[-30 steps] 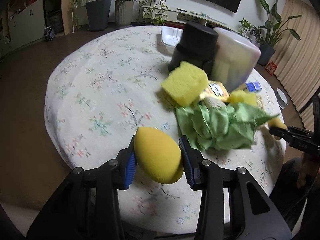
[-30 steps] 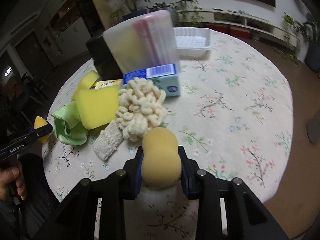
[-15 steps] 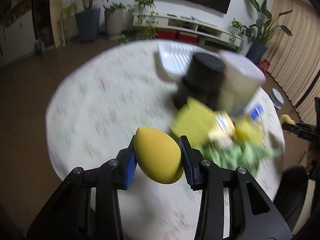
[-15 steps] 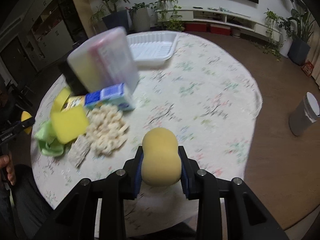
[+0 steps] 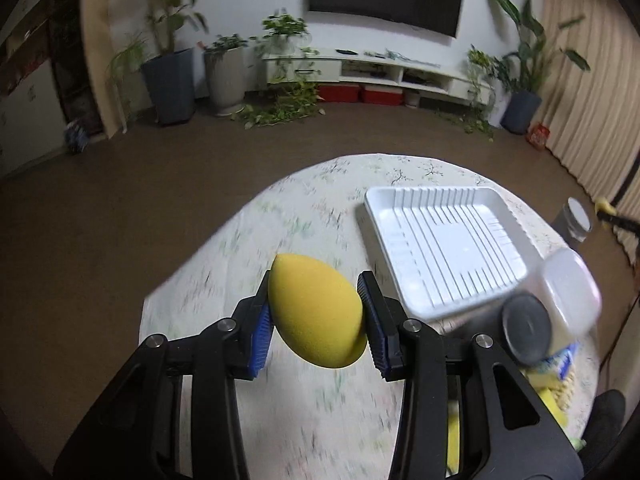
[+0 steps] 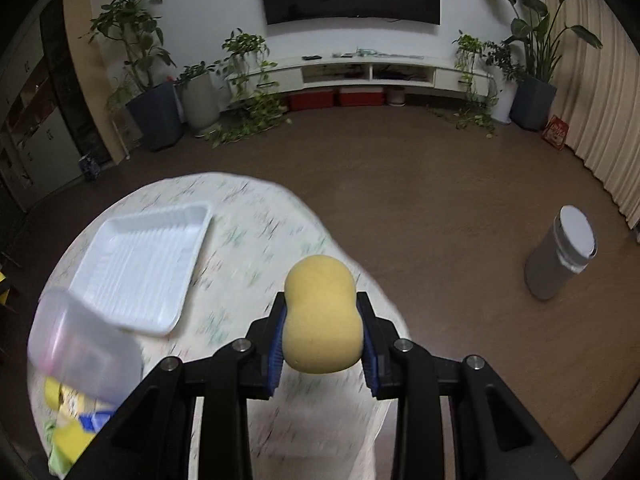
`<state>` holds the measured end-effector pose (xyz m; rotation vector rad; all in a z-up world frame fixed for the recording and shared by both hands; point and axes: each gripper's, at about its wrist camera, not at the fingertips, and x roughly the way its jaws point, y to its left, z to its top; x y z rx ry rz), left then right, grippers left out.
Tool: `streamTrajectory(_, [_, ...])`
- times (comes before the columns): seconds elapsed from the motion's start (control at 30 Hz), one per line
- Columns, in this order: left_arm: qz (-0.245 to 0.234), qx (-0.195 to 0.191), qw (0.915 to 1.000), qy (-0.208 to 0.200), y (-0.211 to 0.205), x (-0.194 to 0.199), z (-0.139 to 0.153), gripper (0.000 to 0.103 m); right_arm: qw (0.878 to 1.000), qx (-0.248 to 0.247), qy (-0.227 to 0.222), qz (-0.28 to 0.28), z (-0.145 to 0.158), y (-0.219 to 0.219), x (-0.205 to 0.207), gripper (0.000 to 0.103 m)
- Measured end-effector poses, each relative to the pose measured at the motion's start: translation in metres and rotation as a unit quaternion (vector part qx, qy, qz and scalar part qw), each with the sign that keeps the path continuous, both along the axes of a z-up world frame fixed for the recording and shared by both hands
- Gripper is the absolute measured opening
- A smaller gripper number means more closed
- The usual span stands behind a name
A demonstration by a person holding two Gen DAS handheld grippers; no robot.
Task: Organize soft objects
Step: 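Carry both sponges to the white tray and open both tools to drop them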
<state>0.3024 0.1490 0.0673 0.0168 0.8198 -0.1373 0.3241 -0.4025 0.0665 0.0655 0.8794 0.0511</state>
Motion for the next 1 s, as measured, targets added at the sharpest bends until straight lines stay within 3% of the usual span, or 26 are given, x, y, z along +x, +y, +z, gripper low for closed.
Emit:
streamTrajectory(0.23, [-0.067,0.064,0.9956,0.015,-0.066,0.070,-0.001,0.037,0.995,-0.047,-0.007,0.083,-0.001,0.069,0.074,0.034])
streamTrajectory(0.4, [-0.131,0.113,0.9833,0.055,-0.116,0.099,-0.027,0.038,0.985,-0.057,0.001,0.161,-0.010,0.132,0.108,0.035])
streamTrajectory(0.57, [-0.181,0.145,0.9679,0.097,-0.143,0.117,-0.065,0.038,0.965,-0.089,0.034,0.245,-0.039,0.187,0.125,0.035])
streamTrajectory(0.73, [-0.194,0.147,0.9630,0.115,-0.149,0.127,-0.087,0.038,0.948,-0.112,0.067,0.289,-0.074,0.210,0.128,0.035])
streamTrajectory(1.0, [-0.197,0.141,0.9611,0.133,-0.150,0.134,-0.106,0.040,0.940,-0.129,0.087,0.302,-0.100,0.219,0.129,0.035])
